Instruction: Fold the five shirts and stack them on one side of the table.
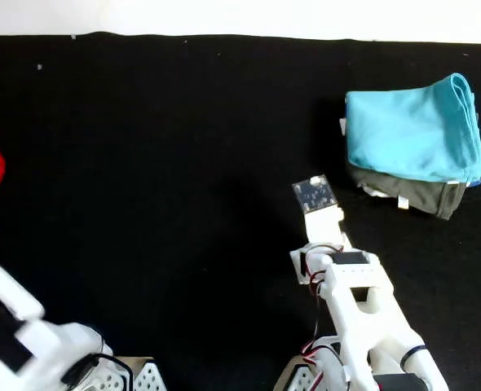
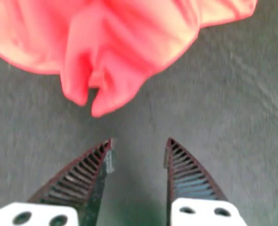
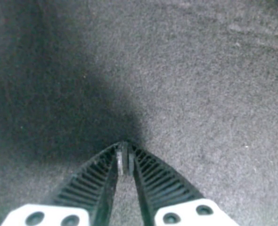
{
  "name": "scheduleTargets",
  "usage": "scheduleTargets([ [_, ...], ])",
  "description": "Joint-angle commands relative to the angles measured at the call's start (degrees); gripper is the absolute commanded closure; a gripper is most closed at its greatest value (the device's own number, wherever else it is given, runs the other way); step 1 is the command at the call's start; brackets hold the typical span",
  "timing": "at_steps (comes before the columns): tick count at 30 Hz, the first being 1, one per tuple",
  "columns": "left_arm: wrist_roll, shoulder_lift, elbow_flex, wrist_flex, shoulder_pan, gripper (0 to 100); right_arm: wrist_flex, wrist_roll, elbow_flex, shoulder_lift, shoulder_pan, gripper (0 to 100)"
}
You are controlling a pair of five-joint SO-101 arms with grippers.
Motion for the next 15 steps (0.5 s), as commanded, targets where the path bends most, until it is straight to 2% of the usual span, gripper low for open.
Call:
scheduleTargets([
  [1, -1.67, 5.05, -4.44, -5.71, -1.36, 83, -2.15, -0.44, 0.22, -0.04, -0.57, 99.1],
  [7, -1.76, 16.66, -11.91, -11.34, -1.63, 82, -2.15, -0.44, 0.22, -0.04, -0.57, 99.1],
  [15, -1.85, 27.82, -21.49, -11.52, -1.45, 85, -2.24, -0.44, 0.22, -0.04, -0.57, 99.1],
])
